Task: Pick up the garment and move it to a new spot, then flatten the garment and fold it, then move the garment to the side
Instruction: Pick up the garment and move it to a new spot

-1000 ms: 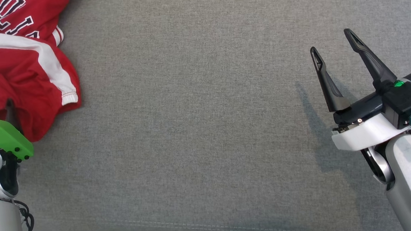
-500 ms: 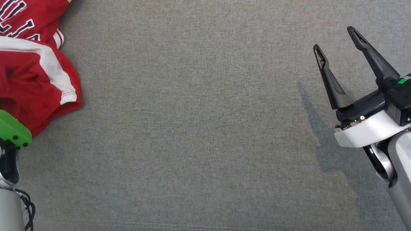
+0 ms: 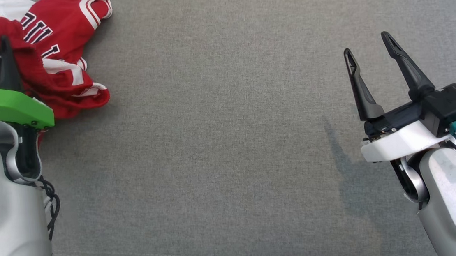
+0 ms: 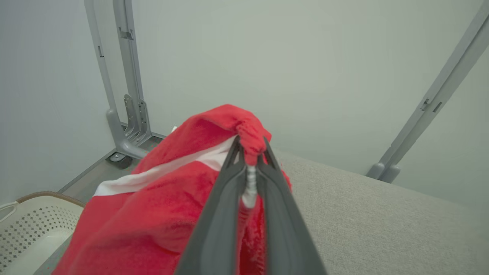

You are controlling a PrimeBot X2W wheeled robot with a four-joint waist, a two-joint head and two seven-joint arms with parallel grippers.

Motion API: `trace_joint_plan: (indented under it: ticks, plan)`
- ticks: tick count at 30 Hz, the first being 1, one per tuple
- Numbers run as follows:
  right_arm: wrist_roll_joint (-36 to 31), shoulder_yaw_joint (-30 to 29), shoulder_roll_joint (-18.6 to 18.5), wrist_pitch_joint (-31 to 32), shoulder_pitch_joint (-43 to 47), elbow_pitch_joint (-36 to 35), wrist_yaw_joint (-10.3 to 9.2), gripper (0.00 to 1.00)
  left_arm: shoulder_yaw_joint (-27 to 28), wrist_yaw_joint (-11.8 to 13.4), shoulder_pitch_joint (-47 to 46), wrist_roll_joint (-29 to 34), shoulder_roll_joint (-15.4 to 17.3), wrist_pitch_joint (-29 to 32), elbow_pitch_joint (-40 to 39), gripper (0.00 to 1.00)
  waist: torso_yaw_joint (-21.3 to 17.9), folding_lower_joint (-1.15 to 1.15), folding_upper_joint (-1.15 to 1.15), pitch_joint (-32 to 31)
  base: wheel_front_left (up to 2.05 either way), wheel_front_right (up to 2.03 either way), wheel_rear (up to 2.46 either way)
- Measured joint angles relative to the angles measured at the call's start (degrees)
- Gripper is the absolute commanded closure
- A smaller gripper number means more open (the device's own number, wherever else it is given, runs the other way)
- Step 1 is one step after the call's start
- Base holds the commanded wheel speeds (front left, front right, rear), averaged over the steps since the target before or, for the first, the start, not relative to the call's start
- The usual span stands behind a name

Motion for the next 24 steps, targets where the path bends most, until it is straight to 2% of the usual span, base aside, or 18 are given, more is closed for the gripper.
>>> trace_joint_plan:
  ticks: [7, 12, 19, 24]
  plan:
    - [1.47, -0.22, 1.07, 0.0, 1.81, 1.29, -0.73, 0.0, -3.49, -1.29, 1.1, -0.73, -2.85, -1.62, -3.56, 1.0, -1.29, 0.0, 0.0, -4.71, 0.0, 0.0, 0.0]
    - [1.86, 0.46, 2.1, 0.0, 4.15, 2.15, -0.77, 0.0, -8.47, -2.01, 5.13, -2.93, -6.66, -1.21, -4.98, 1.0, -3.47, 0.0, 0.0, -7.46, 0.0, 0.0, 0.0]
    - [1.91, 1.64, 2.46, 0.0, 6.24, 2.29, -0.76, 0.0, -16.35, -2.03, 11.48, -3.99, -6.7, 1.21, -2.65, 1.0, -8.47, 0.0, 0.0, -9.67, 0.0, 0.0, 0.0]
    - [1.9, 1.96, 2.69, 0.0, 7.08, 1.93, -0.76, 0.0, -21.52, -2.04, 12.1, -3.96, -6.36, 1.14, -2.72, 1.0, -12.38, 0.0, 0.0, -10.38, 0.0, 0.0, 0.0]
